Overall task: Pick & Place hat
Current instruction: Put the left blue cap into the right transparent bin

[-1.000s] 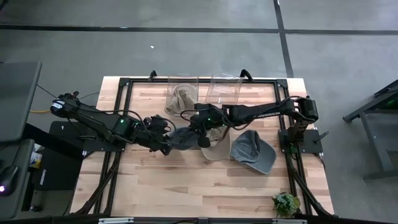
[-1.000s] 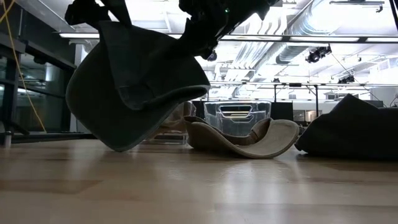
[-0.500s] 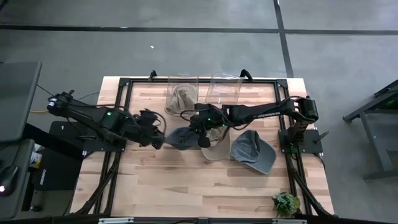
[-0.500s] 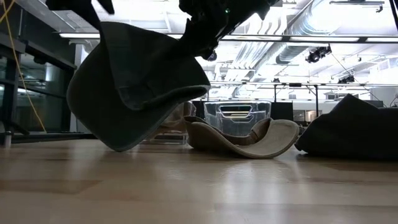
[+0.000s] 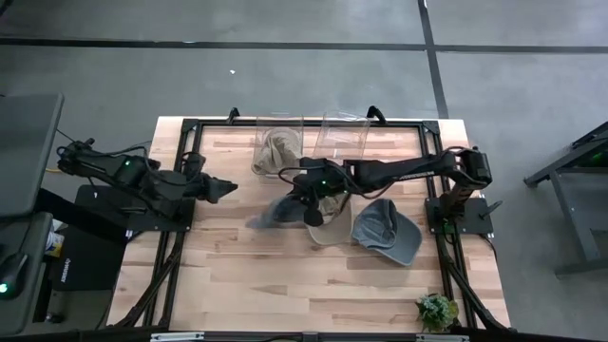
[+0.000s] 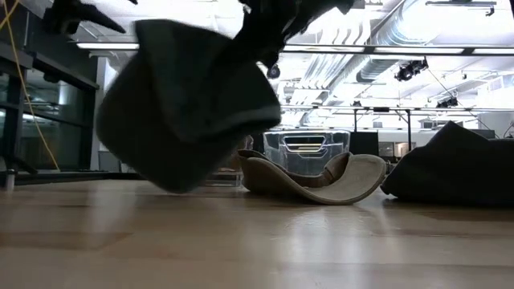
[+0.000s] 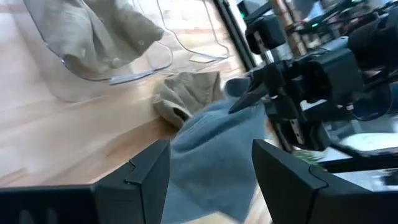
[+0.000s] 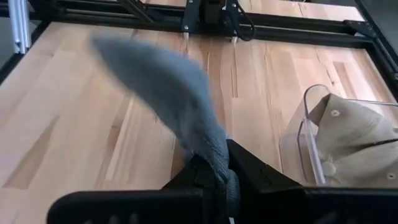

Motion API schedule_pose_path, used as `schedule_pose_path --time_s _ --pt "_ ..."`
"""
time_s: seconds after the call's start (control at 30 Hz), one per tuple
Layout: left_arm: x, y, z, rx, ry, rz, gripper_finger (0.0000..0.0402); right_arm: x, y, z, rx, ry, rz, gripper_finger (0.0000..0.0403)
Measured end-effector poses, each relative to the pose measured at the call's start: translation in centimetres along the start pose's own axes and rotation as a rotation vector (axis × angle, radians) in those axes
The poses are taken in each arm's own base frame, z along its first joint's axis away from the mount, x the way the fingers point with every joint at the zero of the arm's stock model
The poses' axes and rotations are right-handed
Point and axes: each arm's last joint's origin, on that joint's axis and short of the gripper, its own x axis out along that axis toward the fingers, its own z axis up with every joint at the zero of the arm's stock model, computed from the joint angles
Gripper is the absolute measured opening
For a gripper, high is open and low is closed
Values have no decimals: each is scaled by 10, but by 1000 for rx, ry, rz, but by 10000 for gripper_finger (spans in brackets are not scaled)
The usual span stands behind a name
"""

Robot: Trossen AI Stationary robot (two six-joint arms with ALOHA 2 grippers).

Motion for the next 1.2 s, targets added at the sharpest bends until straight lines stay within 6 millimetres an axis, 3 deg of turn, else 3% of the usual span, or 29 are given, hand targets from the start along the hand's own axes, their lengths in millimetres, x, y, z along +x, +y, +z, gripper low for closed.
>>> schedule_pose_path --time_s 0.27,0.53,1.07,1.2 --pt "11 26 -14 -50 -23 -74 207 -28 1 10 18 -5 -8 13" --pt "17 37 -19 -83 -96 -97 207 -57 6 23 16 -56 -55 13" --pt "20 66 -26 -181 -229 -212 207 -112 5 32 63 -78 -354 13" --pt "21 73 -29 -183 -228 -255 207 -122 1 44 87 -32 -459 13"
